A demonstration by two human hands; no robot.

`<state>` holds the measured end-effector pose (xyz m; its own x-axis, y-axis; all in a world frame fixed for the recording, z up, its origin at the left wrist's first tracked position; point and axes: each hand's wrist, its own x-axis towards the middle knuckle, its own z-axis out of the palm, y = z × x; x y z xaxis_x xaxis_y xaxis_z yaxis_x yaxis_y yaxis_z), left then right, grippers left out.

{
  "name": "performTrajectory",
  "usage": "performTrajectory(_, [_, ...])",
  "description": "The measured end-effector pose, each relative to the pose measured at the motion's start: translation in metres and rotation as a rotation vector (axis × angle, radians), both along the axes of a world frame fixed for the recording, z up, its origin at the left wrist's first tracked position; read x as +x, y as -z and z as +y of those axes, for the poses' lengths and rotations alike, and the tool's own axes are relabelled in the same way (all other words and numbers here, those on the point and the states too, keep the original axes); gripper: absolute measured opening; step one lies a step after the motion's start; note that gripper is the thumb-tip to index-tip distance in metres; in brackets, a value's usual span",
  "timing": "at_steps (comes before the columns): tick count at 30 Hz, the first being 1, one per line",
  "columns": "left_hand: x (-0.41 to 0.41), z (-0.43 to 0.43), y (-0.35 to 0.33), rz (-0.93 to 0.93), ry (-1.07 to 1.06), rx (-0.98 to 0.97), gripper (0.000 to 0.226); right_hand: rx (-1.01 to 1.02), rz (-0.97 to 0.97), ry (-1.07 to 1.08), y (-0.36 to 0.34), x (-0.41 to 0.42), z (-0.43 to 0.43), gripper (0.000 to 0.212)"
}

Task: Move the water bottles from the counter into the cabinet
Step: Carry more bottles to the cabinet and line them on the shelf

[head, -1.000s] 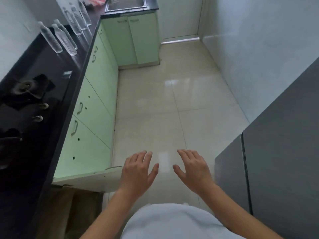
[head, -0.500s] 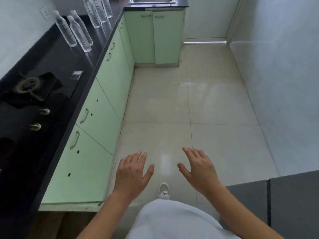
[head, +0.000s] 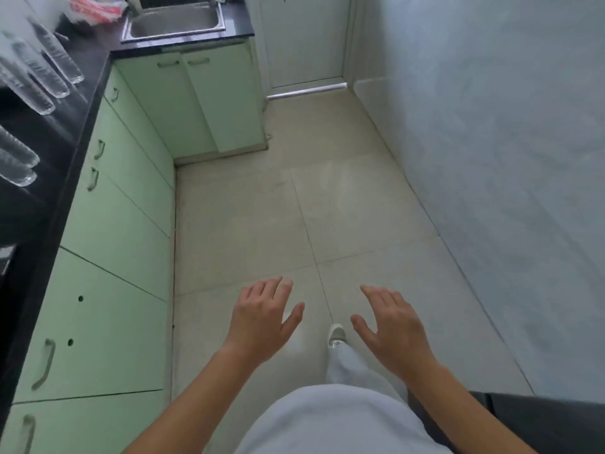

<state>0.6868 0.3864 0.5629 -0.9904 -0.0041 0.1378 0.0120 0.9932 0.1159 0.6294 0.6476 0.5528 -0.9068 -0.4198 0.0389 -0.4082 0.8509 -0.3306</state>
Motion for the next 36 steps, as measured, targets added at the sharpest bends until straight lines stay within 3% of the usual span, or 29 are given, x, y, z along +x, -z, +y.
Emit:
performTrajectory(5, [-0.068, -0.026, -0.001, -0.003, -0.136, 0.025, 0.051, -0.017, -0.011, -0.097, -0.006, -0.107, -0.046, 0.059])
performTrajectory(10, [-0.104, -0.062, -0.008, -0.031, -0.358, 0.034, 0.053, -0.032, 0.022, -0.327, -0.018, -0.203, -0.125, 0.060])
performTrajectory(18, [-0.146, -0.146, -0.005, -0.076, -0.556, 0.029, 0.055, -0.055, 0.013, -0.510, -0.017, -0.291, -0.263, 0.061])
performTrajectory(36, [-0.403, -0.361, -0.002, -0.003, -0.360, -0.011, 0.053, -0.043, -0.036, -0.347, -0.007, -0.487, -0.410, 0.061])
